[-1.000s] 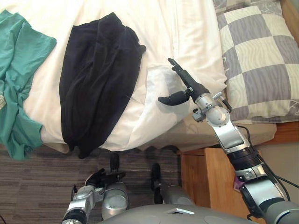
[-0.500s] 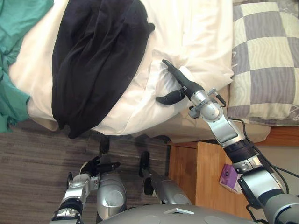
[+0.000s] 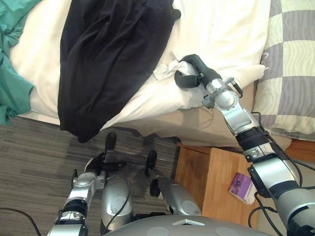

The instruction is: Tidy up the quilt and then pick up the clothes from the bed and put them into the laundry hamper

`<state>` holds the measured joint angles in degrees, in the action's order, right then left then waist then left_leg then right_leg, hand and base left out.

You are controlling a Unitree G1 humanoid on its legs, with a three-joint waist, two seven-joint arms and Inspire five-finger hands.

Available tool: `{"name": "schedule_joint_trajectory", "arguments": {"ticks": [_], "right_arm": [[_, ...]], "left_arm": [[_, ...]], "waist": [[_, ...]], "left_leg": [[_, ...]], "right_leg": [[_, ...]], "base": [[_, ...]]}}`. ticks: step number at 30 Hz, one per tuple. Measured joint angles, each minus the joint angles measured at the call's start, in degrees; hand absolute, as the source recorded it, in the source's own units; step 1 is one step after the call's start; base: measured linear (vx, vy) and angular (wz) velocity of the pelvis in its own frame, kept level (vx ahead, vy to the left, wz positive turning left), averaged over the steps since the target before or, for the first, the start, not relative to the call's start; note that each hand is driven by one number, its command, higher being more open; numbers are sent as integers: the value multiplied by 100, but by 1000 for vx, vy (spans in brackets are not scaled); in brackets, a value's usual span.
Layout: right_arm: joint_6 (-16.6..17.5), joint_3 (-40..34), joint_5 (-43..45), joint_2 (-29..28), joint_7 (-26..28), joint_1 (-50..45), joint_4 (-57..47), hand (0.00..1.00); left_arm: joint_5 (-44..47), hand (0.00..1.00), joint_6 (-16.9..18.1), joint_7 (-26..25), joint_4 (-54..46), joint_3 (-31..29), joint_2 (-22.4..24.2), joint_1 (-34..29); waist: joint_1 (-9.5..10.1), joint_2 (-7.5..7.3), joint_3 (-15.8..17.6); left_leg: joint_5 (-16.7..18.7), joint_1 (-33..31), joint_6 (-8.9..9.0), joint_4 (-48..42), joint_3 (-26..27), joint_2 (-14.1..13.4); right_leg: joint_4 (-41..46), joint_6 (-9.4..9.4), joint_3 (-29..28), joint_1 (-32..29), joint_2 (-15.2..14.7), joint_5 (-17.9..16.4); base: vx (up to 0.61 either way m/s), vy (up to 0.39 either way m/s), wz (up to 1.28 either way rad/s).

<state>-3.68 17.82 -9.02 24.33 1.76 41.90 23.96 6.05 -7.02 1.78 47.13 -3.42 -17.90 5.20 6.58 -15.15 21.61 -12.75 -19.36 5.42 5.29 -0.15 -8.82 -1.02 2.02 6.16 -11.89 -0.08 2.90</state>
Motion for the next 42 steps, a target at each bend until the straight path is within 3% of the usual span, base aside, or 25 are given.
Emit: {"name": "schedule_joint_trajectory", "arguments": {"ticks": [6,9,10,11,13,14,16,19,23,28,31,36,41,42], "right_arm": [[153,-534,1022,-722,-710,-1771,-1486,0],[479,-587,1179,-1182,-876,-3023,-2144,0],[607,-591,1184,-1305,-879,-3404,-2244,100],[785,-614,1204,-1442,-877,-3788,-2275,100],[1150,-757,1226,-1813,-821,-4643,-2244,100],[1230,-802,1248,-1877,-793,-4837,-2214,100],[1530,-1029,1407,-2019,-539,-5416,-1876,100],[1993,-1290,1288,-2034,-309,-5841,-946,100],[2251,-1570,961,-2080,-445,-5901,480,100],[2407,-2027,887,-2254,-567,-5583,1602,100],[2400,-2391,1003,-2404,-617,-5456,1863,100],[2017,-2960,1824,-2432,-638,-5464,1388,100],[1520,-3161,1908,-2328,-570,-5937,-373,100],[1395,-3239,2009,-2242,-491,-5947,-922,100]], "left_arm": [[15,100,-214,-220,-235,108,98,-90],[38,100,-237,-401,-333,414,217,-224],[59,100,-254,-447,-332,491,226,-319],[114,100,-272,-502,-328,559,252,-421],[337,100,-287,-571,-261,702,423,-705],[402,100,-287,-586,-256,720,491,-784],[861,100,-265,-713,-153,777,755,-1073],[1135,100,-153,-740,31,818,908,-1300],[1169,100,98,-444,302,743,913,-1385],[1130,100,466,54,648,253,958,-1438],[1098,100,570,291,724,-52,1050,-1468],[724,100,404,673,730,-442,1126,-1464],[763,100,70,864,409,-636,1104,-1685],[789,100,47,877,353,-698,1114,-1763]], "waist": [[-107,-10,-9],[-342,60,-73],[-431,113,-155],[-519,195,-246],[-712,532,-552],[-738,632,-646],[-866,1016,-984],[-971,1268,-1326],[-1005,1248,-1576],[-956,1172,-1723],[-890,1208,-1748],[-828,1298,-1793],[-891,1307,-1798],[-984,1249,-1776]], "left_leg": [[91,401,65,-4,382,-37],[223,604,70,-3,621,-60],[255,638,91,-3,688,-60],[243,702,70,-7,773,-48],[327,891,28,-5,940,12],[356,939,29,-4,989,34],[507,1202,-16,-3,1130,136],[690,1529,-15,-1,1263,227],[849,1827,-32,0,1400,235],[968,2134,37,0,1556,215],[1049,2280,48,0,1758,217],[1129,2403,32,-1,2030,220],[1261,2478,67,-2,2207,242],[1303,2472,8,-1,2220,262]], "right_leg": [[35,-28,-318,181,-15,61],[142,-75,-518,199,-16,19],[164,-93,-578,192,-18,3],[196,-68,-652,199,-34,-31],[207,7,-794,298,-100,-105],[209,39,-830,319,-125,-129],[202,103,-951,519,-195,-209],[189,151,-1038,762,-292,-329],[173,129,-1128,1004,-307,-429],[57,122,-1184,1323,-309,-438],[-9,124,-1317,1421,-327,-426],[-12,169,-1454,1481,-380,-426],[104,260,-1604,1401,-385,-490],[154,256,-1626,1333,-397,-560]], "base": [[39,-5,-27],[6,-1,-39],[13,2,-30],[32,2,-34],[59,10,-32],[76,29,-25],[89,32,-20],[81,34,-13],[59,11,-13],[77,-7,-9],[81,20,-26],[66,14,-17],[14,6,-18],[-27,13,-17]]}}
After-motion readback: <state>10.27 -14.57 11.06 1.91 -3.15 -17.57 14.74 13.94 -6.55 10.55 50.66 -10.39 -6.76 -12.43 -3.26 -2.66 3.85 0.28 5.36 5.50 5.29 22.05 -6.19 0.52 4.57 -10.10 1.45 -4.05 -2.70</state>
